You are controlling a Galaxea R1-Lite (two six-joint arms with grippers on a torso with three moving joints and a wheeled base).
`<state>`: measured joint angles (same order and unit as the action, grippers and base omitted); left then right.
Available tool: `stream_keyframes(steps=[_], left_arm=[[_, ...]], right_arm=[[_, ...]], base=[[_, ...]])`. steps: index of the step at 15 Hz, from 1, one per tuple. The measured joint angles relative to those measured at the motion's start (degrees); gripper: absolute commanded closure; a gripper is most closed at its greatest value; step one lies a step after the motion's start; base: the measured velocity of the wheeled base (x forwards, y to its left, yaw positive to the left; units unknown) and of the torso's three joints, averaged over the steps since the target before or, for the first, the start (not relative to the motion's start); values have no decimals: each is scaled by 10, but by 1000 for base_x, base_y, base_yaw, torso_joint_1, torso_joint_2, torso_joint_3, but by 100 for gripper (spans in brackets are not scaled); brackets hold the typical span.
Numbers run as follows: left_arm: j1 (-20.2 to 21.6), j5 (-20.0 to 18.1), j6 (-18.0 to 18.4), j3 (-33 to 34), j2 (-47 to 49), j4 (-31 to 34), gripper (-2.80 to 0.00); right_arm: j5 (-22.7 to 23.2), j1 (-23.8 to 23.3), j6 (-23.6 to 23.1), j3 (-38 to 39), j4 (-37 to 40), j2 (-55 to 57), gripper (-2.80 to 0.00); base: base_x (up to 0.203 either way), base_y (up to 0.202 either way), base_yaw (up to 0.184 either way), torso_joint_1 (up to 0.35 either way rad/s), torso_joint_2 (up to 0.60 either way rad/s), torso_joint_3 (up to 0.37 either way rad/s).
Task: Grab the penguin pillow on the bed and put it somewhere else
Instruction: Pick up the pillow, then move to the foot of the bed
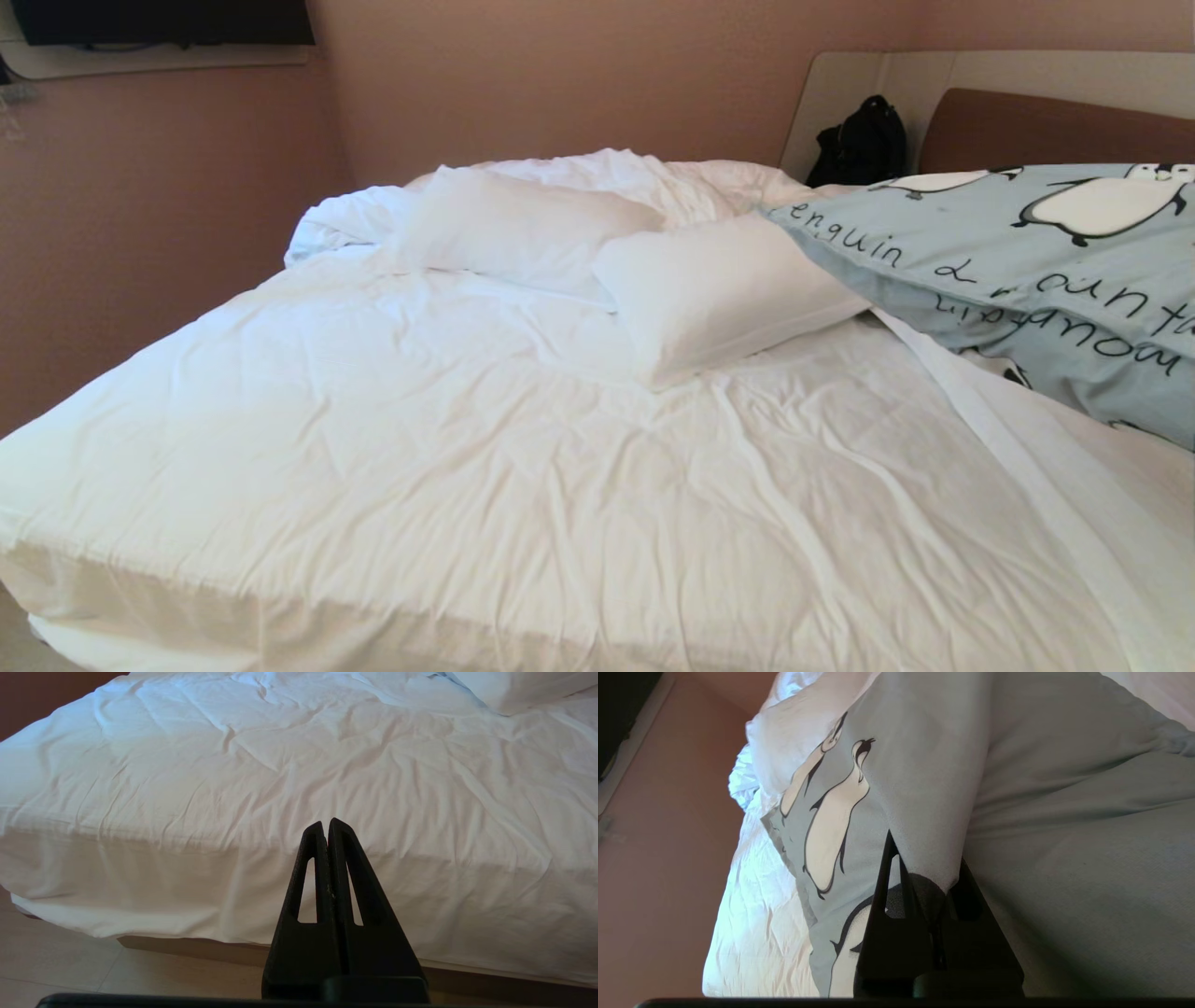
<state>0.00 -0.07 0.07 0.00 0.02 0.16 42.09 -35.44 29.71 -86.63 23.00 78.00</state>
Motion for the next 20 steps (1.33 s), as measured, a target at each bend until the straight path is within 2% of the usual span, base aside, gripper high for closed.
stream_keyframes(steps=[4, 10, 20], left_arm=[[0, 0, 0, 0, 0, 0, 0], [0, 0, 0, 0, 0, 0, 0], [0, 0, 0, 0, 0, 0, 0]], right_arm=[[-13, 1, 0, 17, -1, 1, 0], [-31, 4, 0, 20, -1, 3, 0], [-34, 26, -1, 23, -1, 6, 0]], base=[[2, 73, -8, 2, 6, 3], [0, 197, 0, 0, 2, 2], [0, 196, 0, 2, 3, 1]])
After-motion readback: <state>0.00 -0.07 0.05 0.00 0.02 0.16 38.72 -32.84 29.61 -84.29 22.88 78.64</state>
